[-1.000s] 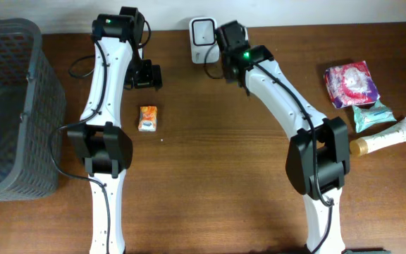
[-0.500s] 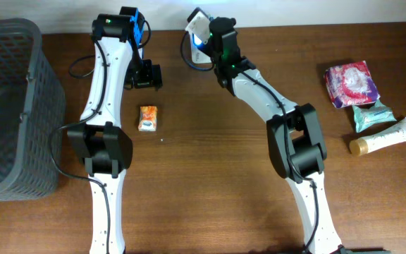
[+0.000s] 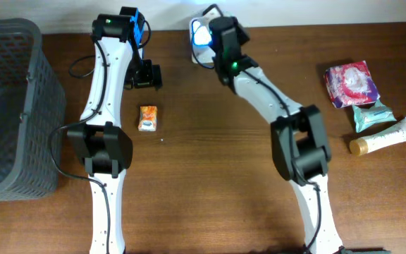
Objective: Scan the item barcode
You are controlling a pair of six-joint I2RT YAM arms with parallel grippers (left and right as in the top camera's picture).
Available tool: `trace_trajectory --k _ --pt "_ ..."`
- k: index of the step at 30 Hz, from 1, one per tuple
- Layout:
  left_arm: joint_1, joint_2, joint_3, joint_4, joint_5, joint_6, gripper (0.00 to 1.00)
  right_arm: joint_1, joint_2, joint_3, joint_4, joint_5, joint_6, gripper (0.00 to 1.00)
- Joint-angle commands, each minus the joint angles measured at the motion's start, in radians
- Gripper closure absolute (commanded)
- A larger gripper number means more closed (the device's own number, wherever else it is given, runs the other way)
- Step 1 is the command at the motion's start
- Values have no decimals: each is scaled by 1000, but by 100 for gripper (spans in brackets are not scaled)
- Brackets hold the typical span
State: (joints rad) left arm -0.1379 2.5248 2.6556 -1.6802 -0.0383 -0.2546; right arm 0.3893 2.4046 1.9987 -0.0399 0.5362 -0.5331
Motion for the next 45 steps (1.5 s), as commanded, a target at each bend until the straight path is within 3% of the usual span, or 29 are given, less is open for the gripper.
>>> trace_trajectory --k 1,4,8,14,16,18,21,23,24,29,30,32,36,38,40,45 --pt "2 0 8 -1 -11 2 1 -63 -177 10 -218 82 322 96" --pt "2 0 8 -1 -11 2 1 -187 -256 10 -622 75 573 96" --pt "2 0 8 -1 -11 2 1 -298 -255 7 -1062 -6 575 96" --pt "2 0 8 -1 -11 2 1 -428 -255 -2 -1353 -132 575 96" --pt "2 0 8 -1 -11 2 1 -483 -255 -2 -1360 -133 575 91" --pt "2 0 8 -1 -11 2 1 -529 -255 -2 -1360 -145 575 38" --pt "2 0 8 -1 -11 2 1 -570 -255 -2 -1366 -239 575 18" --pt "2 0 8 -1 -11 2 1 -573 -255 -2 -1367 -305 575 12" --pt "2 0 8 -1 -11 2 1 -567 -255 -2 -1365 -434 575 8" --pt "2 0 8 -1 -11 2 1 -515 -255 -2 -1307 -1021 575 8" --pt "2 0 8 -1 -11 2 1 -496 -255 -2 -1288 -1104 575 1" --pt "2 0 8 -1 -11 2 1 -429 -255 -2 -1227 -1180 576 2" --pt "2 0 8 0 -11 2 1 -269 -251 -2 -1096 -1175 580 1" --pt "2 0 8 -1 -11 2 1 -195 -243 -2 -1030 -1049 711 1" --pt "2 0 8 -1 -11 2 1 -163 -242 -2 -1018 -904 835 1" --pt "2 0 8 -1 -11 2 1 -182 -242 -2 -1022 -663 848 1"
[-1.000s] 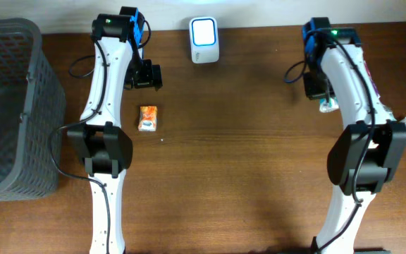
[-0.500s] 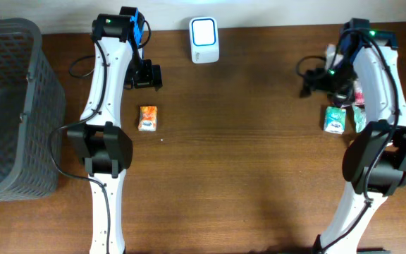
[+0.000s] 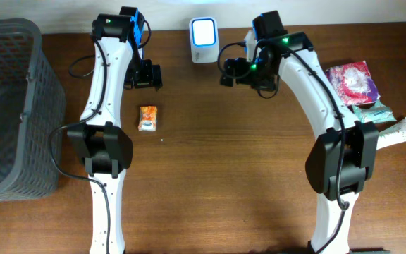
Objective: Scan the item barcode
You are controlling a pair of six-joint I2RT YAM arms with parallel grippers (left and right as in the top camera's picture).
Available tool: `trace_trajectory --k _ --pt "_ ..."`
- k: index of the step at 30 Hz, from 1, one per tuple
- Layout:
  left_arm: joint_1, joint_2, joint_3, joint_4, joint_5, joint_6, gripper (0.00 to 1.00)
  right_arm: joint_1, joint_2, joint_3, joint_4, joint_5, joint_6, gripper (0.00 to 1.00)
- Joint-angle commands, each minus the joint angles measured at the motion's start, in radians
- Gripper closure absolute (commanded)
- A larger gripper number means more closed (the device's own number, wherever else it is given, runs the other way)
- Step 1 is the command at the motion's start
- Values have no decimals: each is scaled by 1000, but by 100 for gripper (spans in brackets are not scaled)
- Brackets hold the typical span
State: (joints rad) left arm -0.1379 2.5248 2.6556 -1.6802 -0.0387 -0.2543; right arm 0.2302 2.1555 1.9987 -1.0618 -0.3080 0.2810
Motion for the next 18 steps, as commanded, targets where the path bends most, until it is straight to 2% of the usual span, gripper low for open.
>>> trace_trajectory --k 1,5,6,8,9,10,12,13,14,18 --pt "2 0 8 6 -7 1 1 -29 7 -2 0 202 35 1" --pt "2 0 8 90 -5 0 1 -34 7 -2 1 205 35 2" --pt "2 0 8 95 73 -18 1 -34 7 -2 1 205 35 1" --pt "1 2 8 47 135 -9 1 -34 7 -2 1 205 35 1" --pt "-3 10 6 16 144 26 4 -34 7 -2 1 205 35 1" --pt "-10 25 2 -9 148 89 25 -35 7 -2 1 205 35 1" --pt "-23 45 -50 -8 151 114 69 -34 7 -2 1 205 35 1" --pt "-25 54 -84 -7 139 114 86 -34 7 -2 1 205 35 1" --pt "-25 63 -120 2 95 113 98 -34 7 -2 1 205 35 1" --pt "-10 68 -224 63 -136 -48 100 -34 7 -2 1 205 35 1"
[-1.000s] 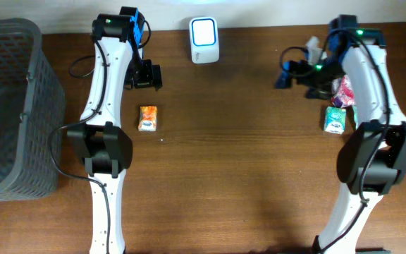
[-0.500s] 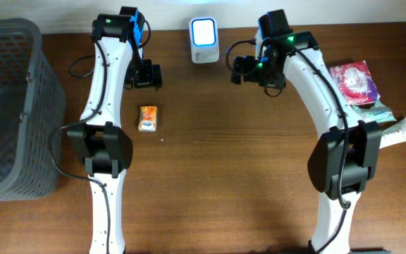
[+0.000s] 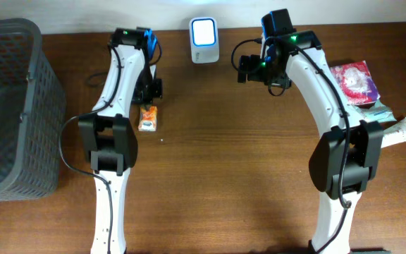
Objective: Scan the item barcode
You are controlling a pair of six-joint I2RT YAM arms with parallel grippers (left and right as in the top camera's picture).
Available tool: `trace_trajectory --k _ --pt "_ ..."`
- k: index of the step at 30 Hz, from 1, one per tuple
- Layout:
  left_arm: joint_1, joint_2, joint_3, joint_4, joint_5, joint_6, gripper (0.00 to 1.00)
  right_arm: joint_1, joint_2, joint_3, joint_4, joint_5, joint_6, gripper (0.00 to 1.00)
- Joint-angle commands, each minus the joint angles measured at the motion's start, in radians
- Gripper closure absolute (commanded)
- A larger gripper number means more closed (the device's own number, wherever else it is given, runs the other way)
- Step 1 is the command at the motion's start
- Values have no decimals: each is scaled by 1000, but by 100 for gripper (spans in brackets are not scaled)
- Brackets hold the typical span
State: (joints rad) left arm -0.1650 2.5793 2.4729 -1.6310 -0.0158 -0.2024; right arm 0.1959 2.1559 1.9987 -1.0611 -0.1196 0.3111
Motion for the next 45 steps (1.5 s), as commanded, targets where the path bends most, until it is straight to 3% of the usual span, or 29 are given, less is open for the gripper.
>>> trace_trajectory --k 1,6,10,14,17,19,22,24,25,26,27,29,30,32,34,35,36,37,43,45 --pt "22 14 -68 31 -165 -100 100 0 7 -2 0 16 5 1" --pt "24 14 -178 110 -148 -99 100 0 7 -2 0 16 5 1" --pt "-10 14 -213 138 128 -27 100 0 7 -2 0 16 5 1" --pt "-154 14 -175 160 480 37 100 0 7 -2 0 16 5 1" --pt "-277 14 -78 164 475 36 100 0 7 -2 0 16 5 1" --pt "-320 14 41 121 349 -27 100 0 7 -2 0 16 5 1" --pt "-270 14 235 -24 161 -60 100 0 7 -2 0 16 5 1" --pt "-196 11 281 -58 112 -82 90 0 7 -2 0 16 5 1" --pt "-152 10 281 -58 113 -90 77 0 7 -2 0 16 5 1" --pt "-115 11 280 -58 111 -89 52 0 7 -2 0 16 5 1" --pt "-74 11 278 -58 97 -89 34 0 7 -2 0 16 5 1" --pt "-32 11 278 -58 97 -89 6 0 7 -2 0 16 5 1" --pt "-11 11 278 -58 97 -89 1 0 7 -2 0 16 5 1" --pt "10 11 278 -58 97 -89 1 0 7 -2 0 -64 53 1" --pt "26 11 278 -57 51 -89 1 1 9 -2 -78 -364 61 1" --pt "31 11 278 -58 16 -89 1 7 11 -2 -111 -400 61 1" --pt "31 11 278 -57 -14 -89 1 22 11 -3 -166 -400 90 8" --pt "31 11 278 -58 -15 -89 1 39 11 -11 -196 -400 147 12" --pt "31 11 278 -57 -15 -89 1 143 11 -164 -142 -314 745 13" --pt "31 11 278 -57 -15 -89 1 145 11 -231 -85 -313 849 26"
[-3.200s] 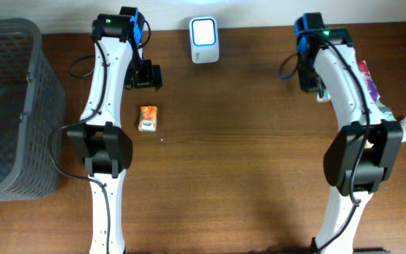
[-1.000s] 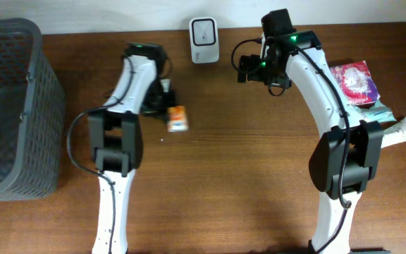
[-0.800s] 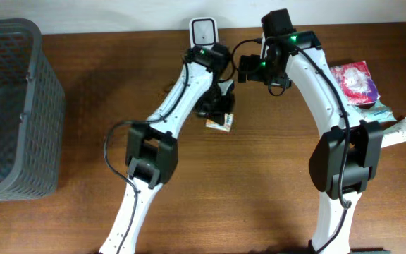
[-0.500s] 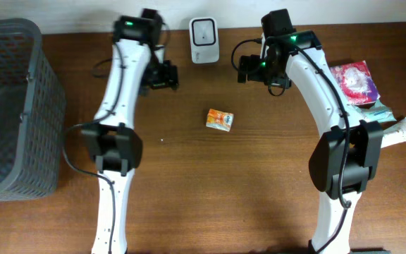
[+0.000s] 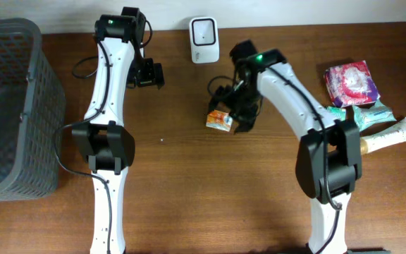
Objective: Scan the item barcode
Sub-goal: 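Move the right gripper left and grasp the orange tissue pack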
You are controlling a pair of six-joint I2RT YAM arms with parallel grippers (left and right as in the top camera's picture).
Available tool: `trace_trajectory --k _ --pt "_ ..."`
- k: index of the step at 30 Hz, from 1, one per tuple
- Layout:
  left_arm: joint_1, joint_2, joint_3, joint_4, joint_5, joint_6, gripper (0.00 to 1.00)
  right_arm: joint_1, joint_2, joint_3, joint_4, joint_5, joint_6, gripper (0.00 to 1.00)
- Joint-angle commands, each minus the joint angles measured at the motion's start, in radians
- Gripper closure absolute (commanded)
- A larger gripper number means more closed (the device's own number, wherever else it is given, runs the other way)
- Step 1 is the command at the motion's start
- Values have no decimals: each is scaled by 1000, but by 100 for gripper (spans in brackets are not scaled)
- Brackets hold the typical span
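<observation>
The small orange packet [image 5: 218, 121] sits tilted near the table's middle, below and a little right of the white scanner [image 5: 203, 31] at the back edge. My right gripper [image 5: 225, 117] reaches down-left onto the packet and looks shut on its right end, though its dark fingers hide the contact. Left of the scanner, my left gripper [image 5: 147, 75] is open and holds nothing. No barcode shows from above.
A grey mesh basket [image 5: 35, 85] fills the left edge. At the right edge lie a red-and-white pouch [image 5: 351, 83], a teal pack [image 5: 372, 113] and a white tube with a gold cap [image 5: 388, 135]. A black cable trails near the left arm.
The packet was at the left under my left gripper and is now near the middle at my right gripper. The left gripper is back near the scanner. The right gripper moved down-left.
The packet first lay at the left, with the right gripper at the scanner and the left gripper behind the packet. The right arm then stood to the right of the scanner. The left gripper came onto the packet. Now the packet is mid-table at the right gripper.
</observation>
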State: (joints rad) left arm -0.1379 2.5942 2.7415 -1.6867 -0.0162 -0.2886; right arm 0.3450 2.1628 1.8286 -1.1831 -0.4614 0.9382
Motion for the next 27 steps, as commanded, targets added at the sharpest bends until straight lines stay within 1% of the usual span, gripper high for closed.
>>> trace_trajectory --k 1,2,3,5,8,9,12,13,14,15,16,17,18,19,21,22,23,24,25,26,27 --pt "3 -4 10 -2 -14 -3 1 -6 4 -82 57 30 241 33" --pt "3 -4 10 -2 -14 -3 1 -7 4 -109 90 34 269 39" --pt "3 -4 10 -2 -14 -3 1 -6 4 -141 133 44 301 41" --pt "3 -4 10 -2 -14 -3 1 -7 4 -198 211 74 377 41" --pt "3 -4 10 -2 -14 -3 1 -7 4 -277 391 74 380 41" --pt "3 -4 10 -2 -14 -3 1 -10 4 -290 422 88 379 45" --pt "3 -4 10 -2 -14 -3 1 -11 4 -292 425 160 373 66" --pt "3 -4 10 -2 -14 -3 1 -12 4 -292 425 187 342 70" --pt "3 -4 10 -2 -14 -3 1 -14 3 -291 428 217 290 76" --pt "3 -4 10 -2 -14 -3 1 -21 3 -291 446 227 186 85" --pt "3 -4 10 -2 -14 -3 1 -34 3 -285 458 227 42 96" --pt "3 -4 10 -2 -14 -3 1 -45 3 -272 455 225 -82 96" --pt "3 -4 10 -2 -14 -3 1 -57 3 -253 444 196 -244 96" --pt "3 -4 10 -2 -14 -3 1 -69 3 -222 399 153 -424 96" --pt "3 -4 10 -2 -14 -3 1 -84 0 -168 298 151 -539 96" --pt "3 -4 10 -2 -14 -3 1 -92 -2 -130 240 151 -549 96" --pt "3 -4 10 -2 -14 -3 1 -104 -2 -91 194 124 -544 92" --pt "3 -4 10 -2 -14 -3 1 -109 -2 -75 184 71 -523 73" --pt "3 -4 10 -2 -14 -3 1 -111 -2 -75 188 23 -456 56" --pt "3 -4 10 -2 -14 -3 1 -110 2 -76 190 19 -365 45" --pt "3 -4 10 -2 -14 -3 1 -102 5 -85 204 36 -242 23"
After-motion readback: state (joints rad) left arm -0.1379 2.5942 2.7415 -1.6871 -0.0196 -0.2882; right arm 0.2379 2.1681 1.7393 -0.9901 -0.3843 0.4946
